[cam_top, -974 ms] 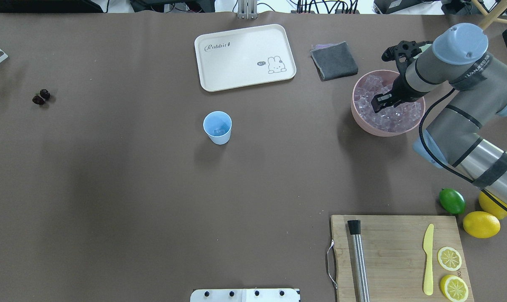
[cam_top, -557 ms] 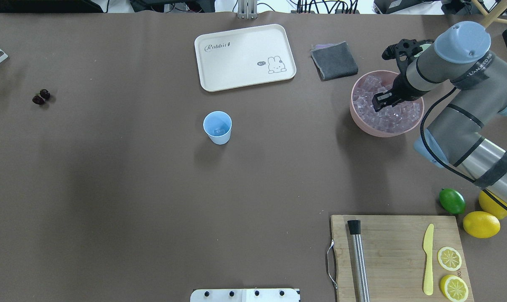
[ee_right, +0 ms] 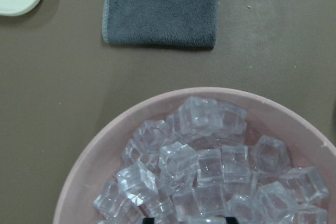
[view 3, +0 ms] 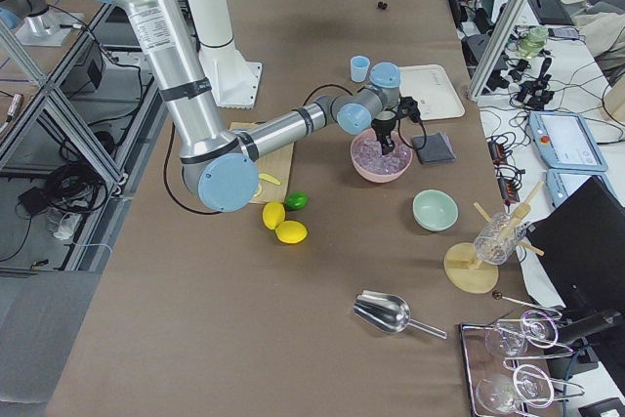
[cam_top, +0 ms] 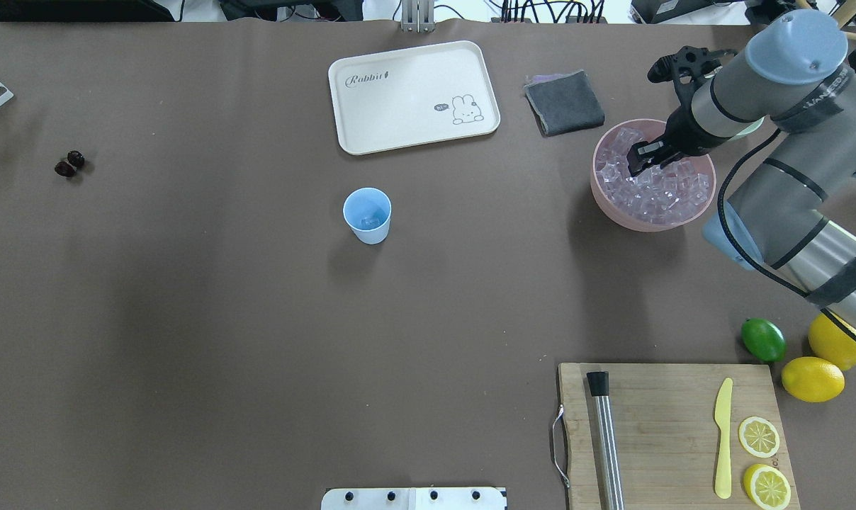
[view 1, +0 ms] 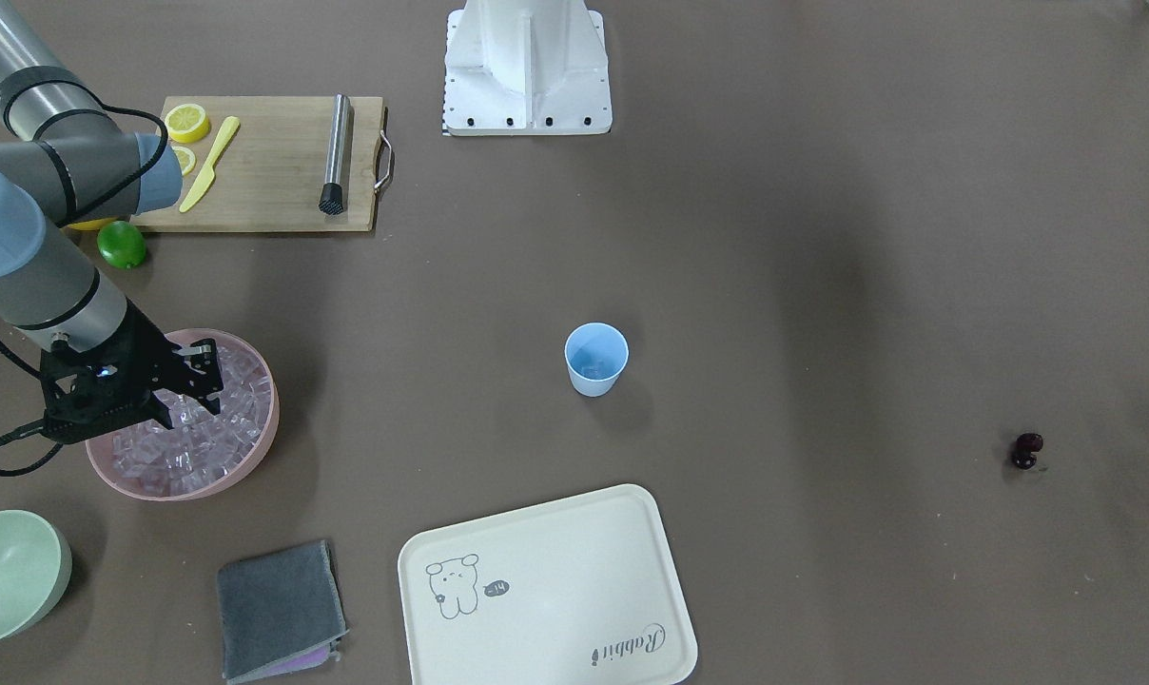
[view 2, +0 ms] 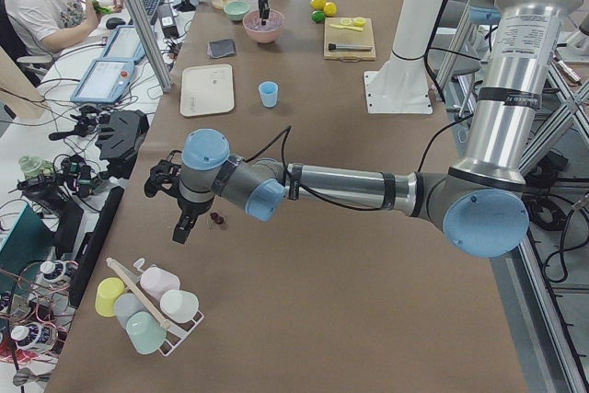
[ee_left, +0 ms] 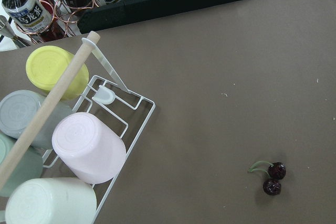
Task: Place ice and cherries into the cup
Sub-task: 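Carry the ice cube with the right gripper over the blue cup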
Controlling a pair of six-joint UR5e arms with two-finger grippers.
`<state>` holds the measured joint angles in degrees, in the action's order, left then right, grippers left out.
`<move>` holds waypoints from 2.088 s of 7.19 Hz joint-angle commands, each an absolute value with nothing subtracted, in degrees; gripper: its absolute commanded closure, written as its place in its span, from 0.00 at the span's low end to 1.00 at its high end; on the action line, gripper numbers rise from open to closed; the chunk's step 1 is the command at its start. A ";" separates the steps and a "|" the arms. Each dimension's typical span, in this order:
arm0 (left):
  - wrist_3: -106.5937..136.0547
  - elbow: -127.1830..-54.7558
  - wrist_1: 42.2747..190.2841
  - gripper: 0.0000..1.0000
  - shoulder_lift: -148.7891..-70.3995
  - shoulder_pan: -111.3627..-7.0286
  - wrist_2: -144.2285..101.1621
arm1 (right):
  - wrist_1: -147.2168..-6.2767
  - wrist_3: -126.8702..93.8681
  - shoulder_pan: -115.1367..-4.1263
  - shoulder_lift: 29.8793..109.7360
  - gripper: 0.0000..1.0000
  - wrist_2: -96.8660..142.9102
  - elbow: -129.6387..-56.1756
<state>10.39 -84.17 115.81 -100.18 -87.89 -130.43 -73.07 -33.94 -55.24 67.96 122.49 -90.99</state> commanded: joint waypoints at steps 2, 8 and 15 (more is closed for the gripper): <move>10.55 -84.46 115.84 0.03 -100.20 -87.89 -130.52 | -85.02 -37.59 -54.86 58.76 1.00 123.93 -94.04; 10.81 -84.28 115.84 0.03 -100.81 -86.57 -130.34 | -87.98 -64.23 -36.76 29.74 1.00 107.87 -78.34; 10.64 -85.43 115.93 0.03 -100.20 -86.48 -130.61 | -85.96 -65.39 -30.94 28.65 1.00 99.85 -74.18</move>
<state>10.67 -85.07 115.92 -100.17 -86.49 -130.60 -86.67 -65.43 -31.67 28.62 100.98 -74.69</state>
